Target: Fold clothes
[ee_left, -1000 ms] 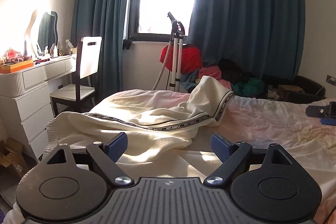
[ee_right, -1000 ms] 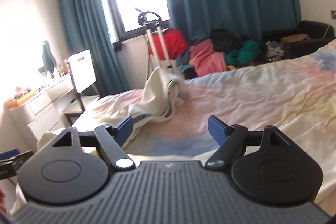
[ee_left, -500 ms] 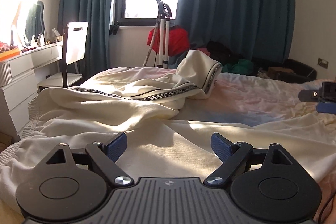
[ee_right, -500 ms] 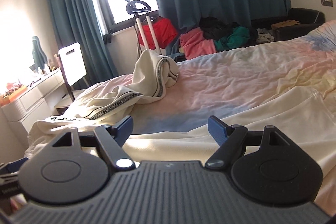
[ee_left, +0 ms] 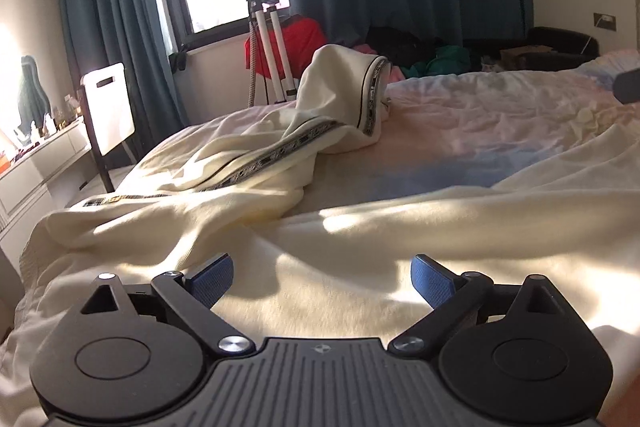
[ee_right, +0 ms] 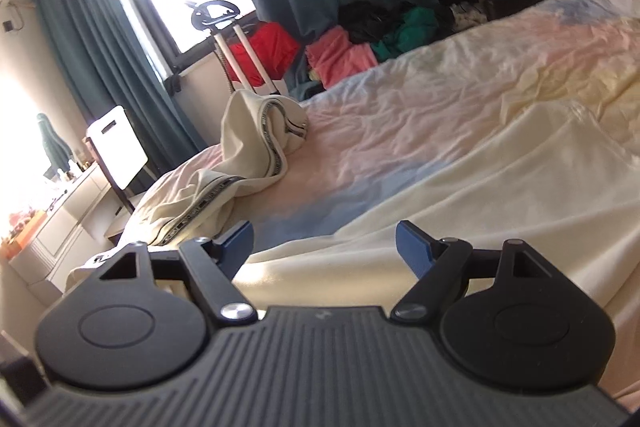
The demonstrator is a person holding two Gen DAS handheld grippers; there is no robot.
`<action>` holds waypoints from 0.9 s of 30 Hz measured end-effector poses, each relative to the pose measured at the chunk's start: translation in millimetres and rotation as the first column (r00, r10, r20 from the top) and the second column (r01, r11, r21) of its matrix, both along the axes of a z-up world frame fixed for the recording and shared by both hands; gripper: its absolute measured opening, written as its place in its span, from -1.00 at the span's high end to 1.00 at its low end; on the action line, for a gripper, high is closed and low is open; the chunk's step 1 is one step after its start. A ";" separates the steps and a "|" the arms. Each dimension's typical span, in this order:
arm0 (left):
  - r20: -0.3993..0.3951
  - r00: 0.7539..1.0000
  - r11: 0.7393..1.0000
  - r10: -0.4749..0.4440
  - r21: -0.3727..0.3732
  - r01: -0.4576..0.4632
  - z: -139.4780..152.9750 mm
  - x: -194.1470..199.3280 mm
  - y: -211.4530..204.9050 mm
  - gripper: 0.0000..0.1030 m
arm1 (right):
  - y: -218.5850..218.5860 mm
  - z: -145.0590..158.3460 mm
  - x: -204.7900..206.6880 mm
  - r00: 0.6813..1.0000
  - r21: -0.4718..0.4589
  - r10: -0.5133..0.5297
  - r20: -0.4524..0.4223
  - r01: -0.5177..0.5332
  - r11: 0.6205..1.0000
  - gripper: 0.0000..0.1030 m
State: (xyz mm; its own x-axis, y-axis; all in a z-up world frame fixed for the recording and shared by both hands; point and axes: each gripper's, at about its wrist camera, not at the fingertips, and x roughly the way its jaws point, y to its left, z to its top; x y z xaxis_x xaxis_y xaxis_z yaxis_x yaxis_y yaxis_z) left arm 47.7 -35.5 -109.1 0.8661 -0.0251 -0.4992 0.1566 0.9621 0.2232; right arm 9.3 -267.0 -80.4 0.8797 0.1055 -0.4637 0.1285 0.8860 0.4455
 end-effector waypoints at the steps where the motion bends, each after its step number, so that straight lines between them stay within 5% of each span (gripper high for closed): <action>1: 0.010 1.000 1.000 -0.008 0.002 0.008 0.4 16.6 -6.8 -0.90 | -3.9 -3.1 2.7 1.000 0.002 -0.015 -0.007 0.015 1.000 -0.55; 6: 0.031 0.999 0.999 -0.044 -0.012 0.044 -0.9 129.4 -50.0 -0.93 | -26.1 -17.2 17.6 0.991 -0.033 -0.128 -0.038 0.127 0.991 -0.55; 10: 0.033 0.999 0.998 0.008 -0.065 -0.006 1.0 232.7 -76.5 -0.93 | -44.0 -30.8 42.6 0.977 -0.047 -0.206 -0.054 0.204 0.978 -0.56; 13: 0.031 0.999 0.998 0.039 -0.040 -0.038 -2.5 294.1 -97.1 -0.88 | -48.9 -43.1 71.4 0.974 -0.069 -0.216 -0.069 0.212 0.975 -0.55; 17: 0.045 0.995 0.996 0.084 0.017 -0.085 -8.8 349.0 -112.8 -0.56 | -48.2 -62.7 100.0 0.976 -0.081 -0.201 -0.086 0.194 0.978 -0.55; 19: 0.085 0.995 0.998 0.050 0.027 -0.052 -7.0 361.1 -114.5 -0.14 | -47.2 -71.4 108.0 0.978 -0.071 -0.186 -0.096 0.180 0.981 -0.55; 20: 0.091 0.996 0.999 0.018 0.039 -0.021 -4.7 364.5 -115.3 0.55 | -46.7 -74.8 110.6 0.979 -0.066 -0.181 -0.099 0.175 0.982 -0.55; 21: 0.097 0.995 0.999 -0.014 0.049 0.010 -2.3 367.6 -116.2 0.77 | -46.4 -77.0 112.1 0.978 -0.066 -0.182 -0.101 0.176 0.982 -0.55; 27: 0.142 0.963 0.973 -0.228 0.071 0.220 39.0 320.9 -129.3 0.84 | -50.0 -77.3 107.4 0.970 -0.053 -0.222 -0.094 0.218 0.974 -0.55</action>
